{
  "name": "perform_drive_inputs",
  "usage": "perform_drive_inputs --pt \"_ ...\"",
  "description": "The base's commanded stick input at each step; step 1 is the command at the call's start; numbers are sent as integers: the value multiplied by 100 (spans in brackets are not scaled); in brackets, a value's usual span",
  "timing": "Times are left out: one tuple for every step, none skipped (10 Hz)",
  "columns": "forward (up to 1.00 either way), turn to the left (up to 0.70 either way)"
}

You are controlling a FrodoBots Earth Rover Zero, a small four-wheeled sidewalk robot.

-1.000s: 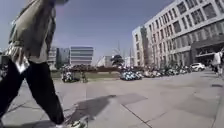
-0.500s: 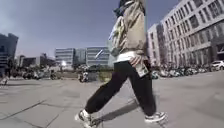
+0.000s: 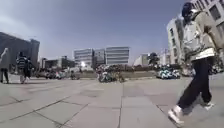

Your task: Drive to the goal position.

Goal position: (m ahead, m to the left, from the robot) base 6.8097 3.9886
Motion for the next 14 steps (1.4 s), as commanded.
perform_drive_inputs --pt "0 50" --pt "0 50" --pt "0 50" --pt "0 50" --pt "0 50" --pt "0 50" --pt "0 50" --pt "0 50" --pt "0 50" --pt "0 50" --pt "0 50" --pt "0 50" --pt "0 50" --pt "0 50"
